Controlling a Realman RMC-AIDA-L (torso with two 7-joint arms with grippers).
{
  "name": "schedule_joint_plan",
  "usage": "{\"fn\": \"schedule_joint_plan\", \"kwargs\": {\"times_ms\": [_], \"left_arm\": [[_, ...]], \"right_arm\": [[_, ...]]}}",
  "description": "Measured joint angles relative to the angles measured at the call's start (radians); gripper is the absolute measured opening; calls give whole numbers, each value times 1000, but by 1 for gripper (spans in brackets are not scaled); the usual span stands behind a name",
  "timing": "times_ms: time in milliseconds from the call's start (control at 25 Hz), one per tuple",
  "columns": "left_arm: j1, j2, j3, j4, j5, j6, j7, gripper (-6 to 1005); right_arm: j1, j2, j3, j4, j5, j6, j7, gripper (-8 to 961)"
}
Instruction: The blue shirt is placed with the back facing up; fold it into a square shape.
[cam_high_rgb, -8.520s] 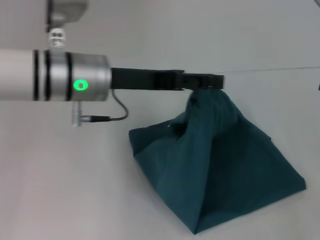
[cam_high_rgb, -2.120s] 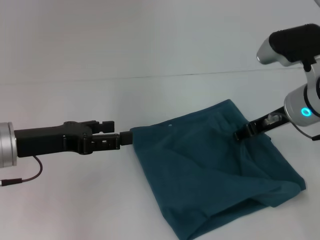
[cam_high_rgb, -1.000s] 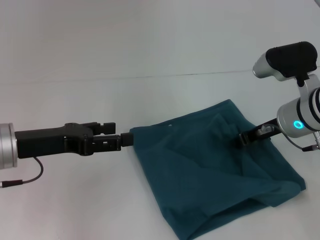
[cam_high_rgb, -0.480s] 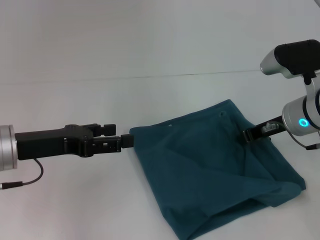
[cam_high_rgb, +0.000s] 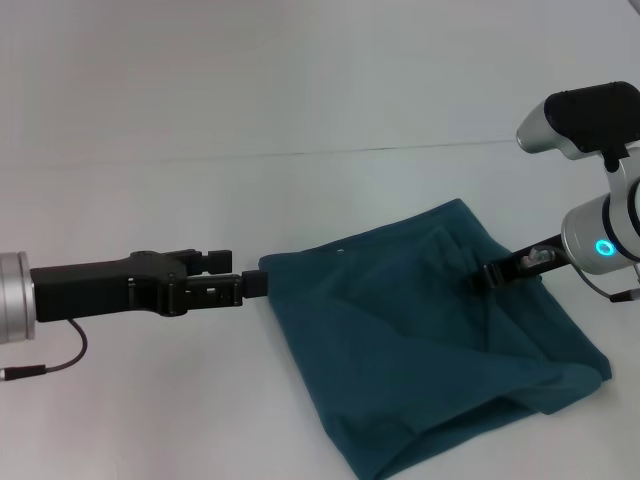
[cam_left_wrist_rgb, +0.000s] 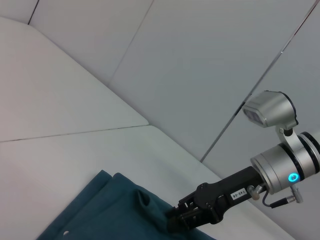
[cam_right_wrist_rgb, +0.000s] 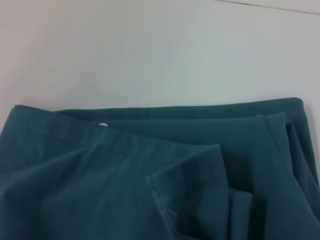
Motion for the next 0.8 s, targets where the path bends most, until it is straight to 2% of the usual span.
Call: {"fn": "schedule_joint_plan", "kwargs": {"times_ms": [160,600,800], "left_arm": [[1,0,0,0,0,0,1,874],[3,-1,0,0,0,0,5,874],[3,-1,0,0,-1,0,3,874]], "right_arm": [[0,0,0,0,0,-1,1,335],[4,4,-23,40,9,44,-4,453],[6,3,-27,55,18,59,-8,443]]}}
